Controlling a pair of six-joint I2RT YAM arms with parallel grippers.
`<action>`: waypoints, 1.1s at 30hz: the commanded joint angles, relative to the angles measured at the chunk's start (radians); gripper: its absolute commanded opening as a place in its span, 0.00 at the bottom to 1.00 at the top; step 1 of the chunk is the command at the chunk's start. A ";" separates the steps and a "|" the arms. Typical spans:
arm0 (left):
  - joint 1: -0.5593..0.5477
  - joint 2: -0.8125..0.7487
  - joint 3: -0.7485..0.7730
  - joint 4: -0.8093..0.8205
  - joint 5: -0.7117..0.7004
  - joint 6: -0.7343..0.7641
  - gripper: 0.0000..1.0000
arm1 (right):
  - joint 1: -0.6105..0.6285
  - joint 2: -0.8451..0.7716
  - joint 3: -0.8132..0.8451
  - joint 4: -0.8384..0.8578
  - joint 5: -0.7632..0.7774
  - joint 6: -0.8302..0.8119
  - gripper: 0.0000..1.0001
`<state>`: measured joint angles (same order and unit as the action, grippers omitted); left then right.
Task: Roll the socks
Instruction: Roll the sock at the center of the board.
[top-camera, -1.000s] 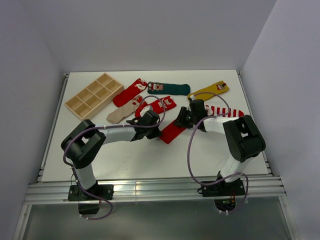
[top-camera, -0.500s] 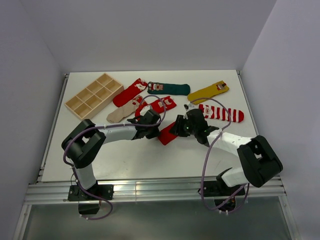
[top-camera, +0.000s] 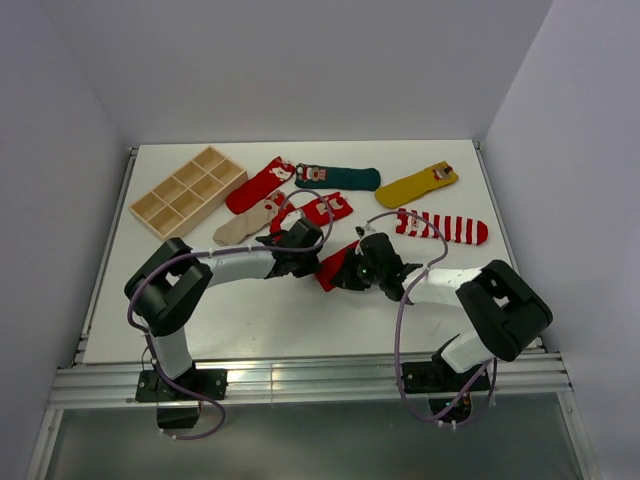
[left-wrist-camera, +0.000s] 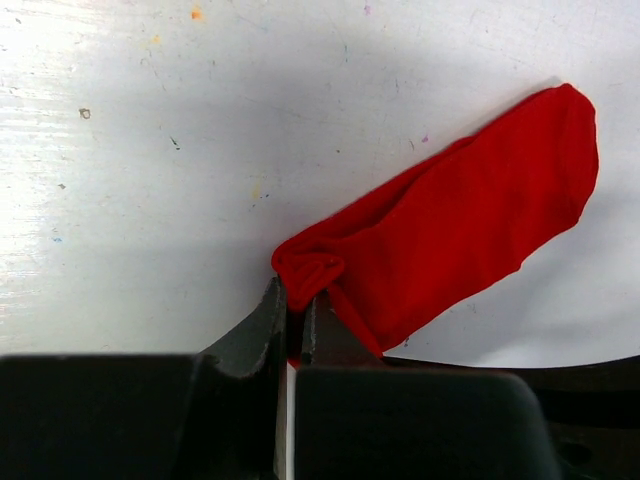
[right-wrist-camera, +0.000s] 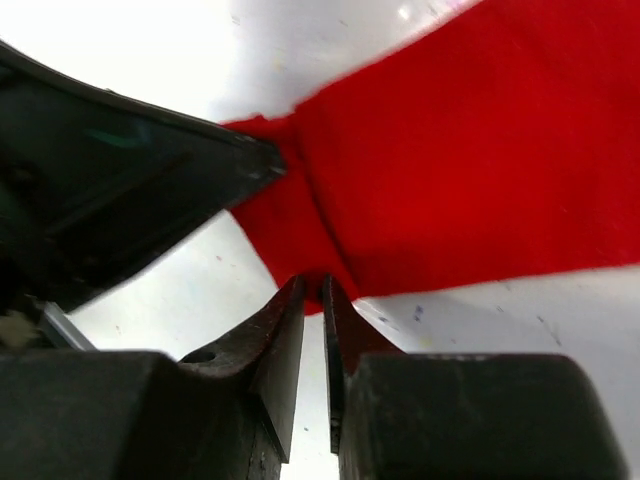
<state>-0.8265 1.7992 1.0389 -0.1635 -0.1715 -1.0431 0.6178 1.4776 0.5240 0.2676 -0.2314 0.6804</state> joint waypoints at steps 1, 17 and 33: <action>-0.005 0.035 0.029 -0.067 -0.039 -0.008 0.00 | 0.010 0.006 -0.039 -0.001 0.038 0.021 0.20; -0.006 0.054 0.069 -0.111 -0.028 -0.005 0.00 | 0.258 -0.211 0.013 -0.065 0.500 -0.287 0.55; -0.006 0.057 0.079 -0.136 -0.022 0.000 0.00 | 0.385 0.013 0.093 0.047 0.606 -0.436 0.49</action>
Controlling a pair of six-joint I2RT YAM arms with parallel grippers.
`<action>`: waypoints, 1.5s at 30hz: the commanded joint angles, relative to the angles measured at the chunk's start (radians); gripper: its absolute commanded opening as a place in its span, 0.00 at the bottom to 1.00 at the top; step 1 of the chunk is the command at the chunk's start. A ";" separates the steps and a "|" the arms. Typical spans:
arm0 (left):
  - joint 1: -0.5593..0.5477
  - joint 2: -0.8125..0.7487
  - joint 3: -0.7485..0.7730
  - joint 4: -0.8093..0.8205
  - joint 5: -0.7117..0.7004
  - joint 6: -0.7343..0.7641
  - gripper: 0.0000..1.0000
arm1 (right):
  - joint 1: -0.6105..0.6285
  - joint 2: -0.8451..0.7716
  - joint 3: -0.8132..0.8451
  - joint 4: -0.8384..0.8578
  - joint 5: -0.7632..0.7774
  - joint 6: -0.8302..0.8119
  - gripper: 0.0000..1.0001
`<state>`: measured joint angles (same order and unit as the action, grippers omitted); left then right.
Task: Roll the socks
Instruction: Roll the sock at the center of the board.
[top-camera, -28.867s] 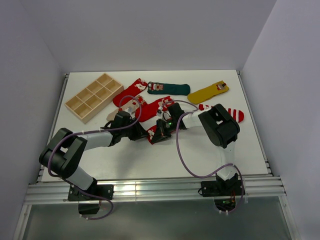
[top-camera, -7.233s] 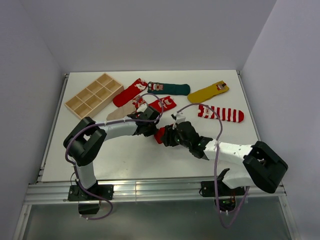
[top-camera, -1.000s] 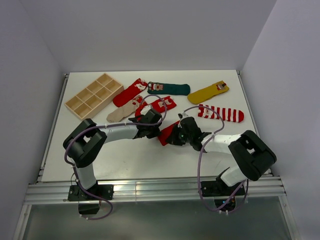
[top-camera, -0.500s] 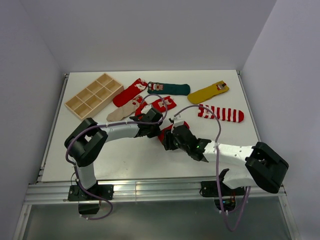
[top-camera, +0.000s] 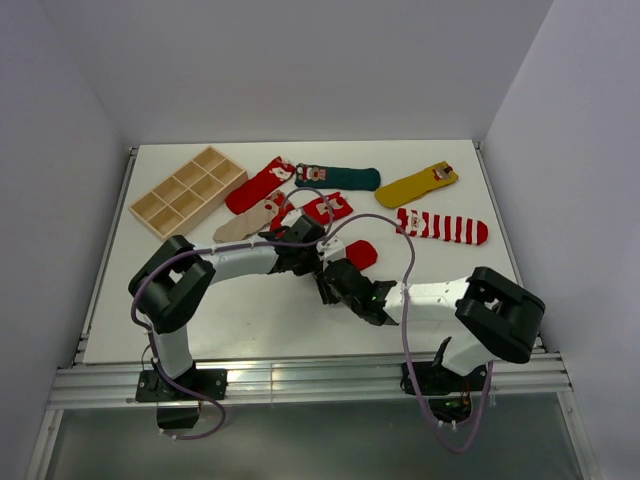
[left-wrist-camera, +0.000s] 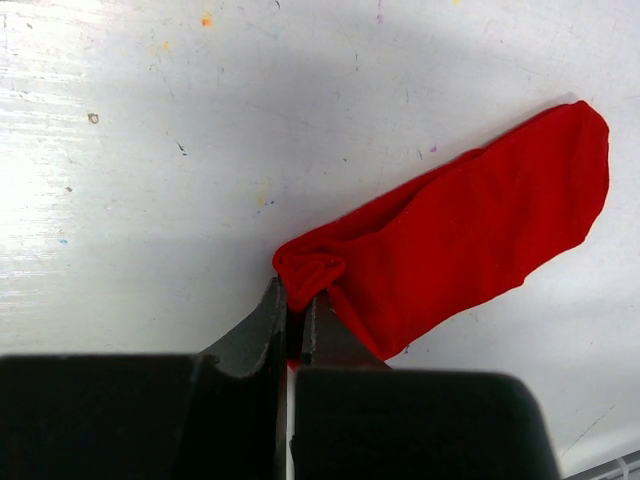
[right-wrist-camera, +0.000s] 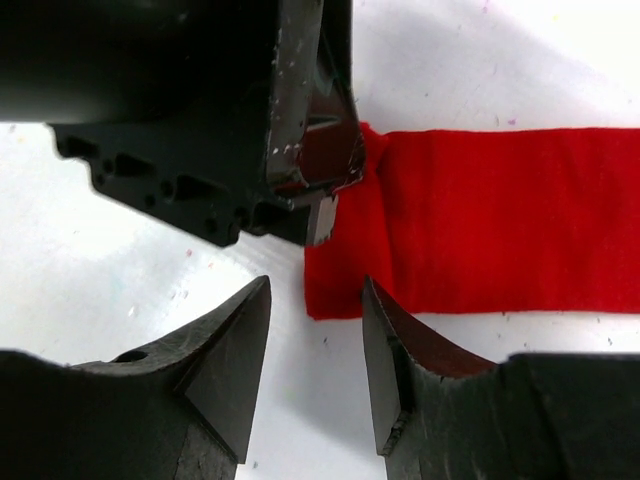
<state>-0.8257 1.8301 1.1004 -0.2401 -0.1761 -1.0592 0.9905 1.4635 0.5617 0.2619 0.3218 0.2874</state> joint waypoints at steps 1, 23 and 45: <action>-0.006 0.026 0.018 -0.054 -0.016 0.016 0.00 | 0.016 0.035 0.059 0.051 0.063 -0.044 0.49; 0.017 0.034 0.055 -0.110 -0.011 0.010 0.00 | 0.033 0.238 0.132 -0.187 0.056 0.047 0.47; 0.062 -0.001 0.007 -0.071 0.072 -0.033 0.20 | 0.034 0.333 0.155 -0.265 0.077 0.082 0.00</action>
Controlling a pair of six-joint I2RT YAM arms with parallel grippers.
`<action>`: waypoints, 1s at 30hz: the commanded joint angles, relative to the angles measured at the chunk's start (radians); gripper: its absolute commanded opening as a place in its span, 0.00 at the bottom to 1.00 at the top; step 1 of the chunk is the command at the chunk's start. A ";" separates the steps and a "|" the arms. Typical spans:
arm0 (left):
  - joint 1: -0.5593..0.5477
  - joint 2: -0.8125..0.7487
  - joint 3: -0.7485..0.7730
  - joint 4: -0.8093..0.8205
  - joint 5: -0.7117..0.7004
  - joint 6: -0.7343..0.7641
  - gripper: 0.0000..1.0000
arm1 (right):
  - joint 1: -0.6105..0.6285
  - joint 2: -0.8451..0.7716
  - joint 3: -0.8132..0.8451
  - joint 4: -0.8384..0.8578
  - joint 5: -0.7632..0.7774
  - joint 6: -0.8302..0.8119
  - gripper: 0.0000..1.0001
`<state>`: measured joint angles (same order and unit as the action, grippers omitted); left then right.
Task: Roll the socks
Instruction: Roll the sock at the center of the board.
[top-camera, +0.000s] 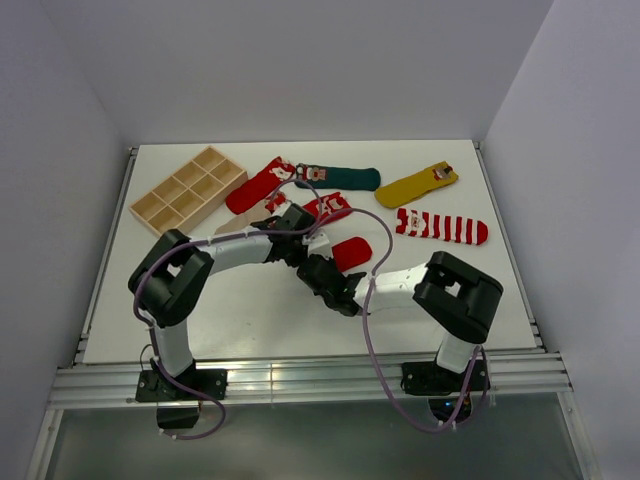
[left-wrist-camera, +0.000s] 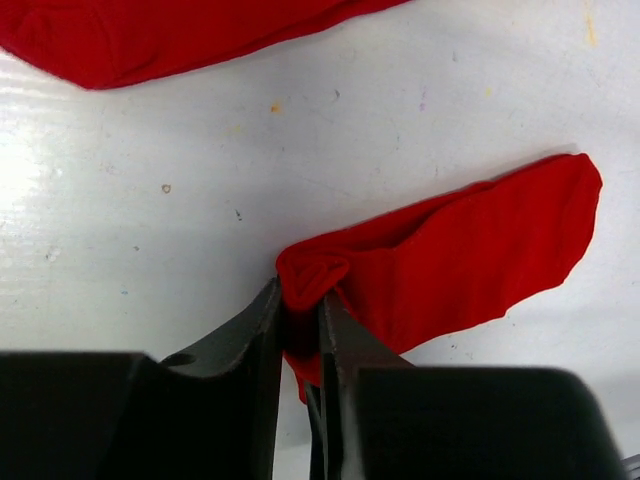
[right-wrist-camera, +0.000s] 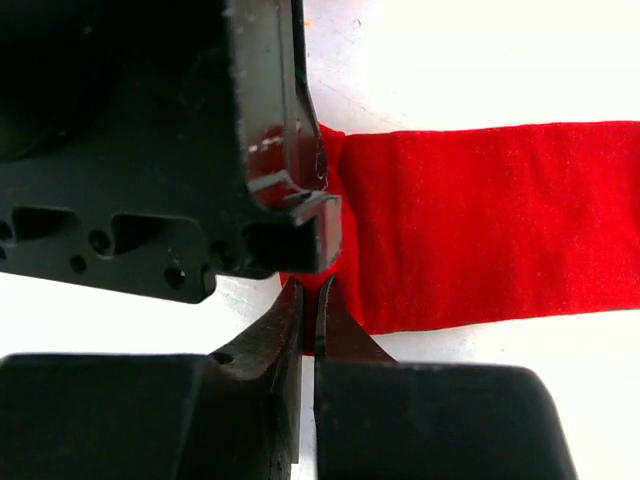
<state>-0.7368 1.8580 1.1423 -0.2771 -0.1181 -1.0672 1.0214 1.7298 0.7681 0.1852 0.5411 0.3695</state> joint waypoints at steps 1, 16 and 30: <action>-0.023 -0.039 -0.039 -0.024 0.011 -0.031 0.23 | 0.000 0.054 -0.059 -0.188 -0.173 -0.003 0.00; 0.033 -0.241 -0.179 0.078 -0.057 -0.168 0.79 | -0.208 -0.147 -0.199 0.011 -0.717 -0.018 0.00; 0.014 -0.358 -0.349 0.230 -0.009 -0.185 0.84 | -0.500 -0.050 -0.256 0.230 -1.211 0.203 0.00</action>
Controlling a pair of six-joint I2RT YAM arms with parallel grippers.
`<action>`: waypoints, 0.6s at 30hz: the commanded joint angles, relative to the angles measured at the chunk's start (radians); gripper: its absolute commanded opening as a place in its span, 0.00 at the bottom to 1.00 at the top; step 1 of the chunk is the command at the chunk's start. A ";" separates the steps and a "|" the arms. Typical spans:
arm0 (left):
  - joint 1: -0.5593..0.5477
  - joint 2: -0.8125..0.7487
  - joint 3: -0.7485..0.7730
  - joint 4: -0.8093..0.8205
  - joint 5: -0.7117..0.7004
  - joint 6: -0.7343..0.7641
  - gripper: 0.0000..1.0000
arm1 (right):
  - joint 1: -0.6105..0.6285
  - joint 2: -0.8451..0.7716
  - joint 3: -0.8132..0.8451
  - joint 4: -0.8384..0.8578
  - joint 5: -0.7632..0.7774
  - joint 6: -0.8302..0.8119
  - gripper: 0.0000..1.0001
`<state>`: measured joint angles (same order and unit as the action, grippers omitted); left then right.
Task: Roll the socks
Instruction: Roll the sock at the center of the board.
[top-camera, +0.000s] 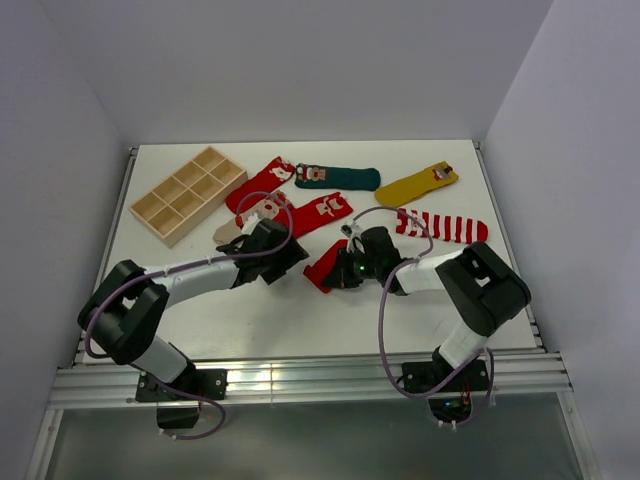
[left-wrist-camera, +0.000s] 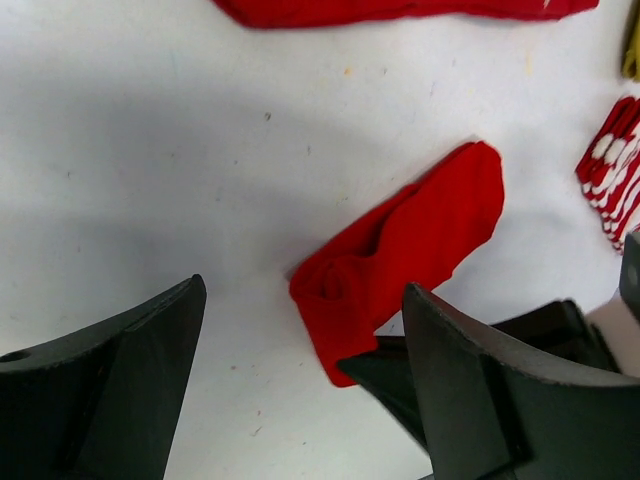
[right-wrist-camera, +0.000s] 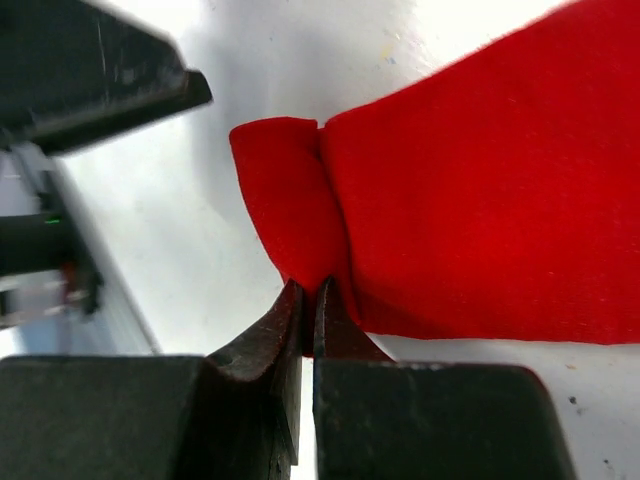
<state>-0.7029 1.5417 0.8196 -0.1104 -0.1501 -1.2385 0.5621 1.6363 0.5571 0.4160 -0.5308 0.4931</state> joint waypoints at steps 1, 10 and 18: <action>-0.026 -0.046 -0.042 0.066 0.024 -0.015 0.84 | -0.054 0.057 -0.049 0.010 -0.167 0.093 0.00; -0.093 -0.039 -0.091 0.158 0.038 -0.013 0.83 | -0.146 0.168 -0.056 0.098 -0.256 0.225 0.00; -0.099 0.003 -0.093 0.183 0.017 -0.015 0.79 | -0.191 0.226 -0.049 0.080 -0.281 0.245 0.00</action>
<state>-0.7982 1.5238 0.7280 0.0250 -0.1192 -1.2430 0.3870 1.8168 0.5346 0.6029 -0.8612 0.7525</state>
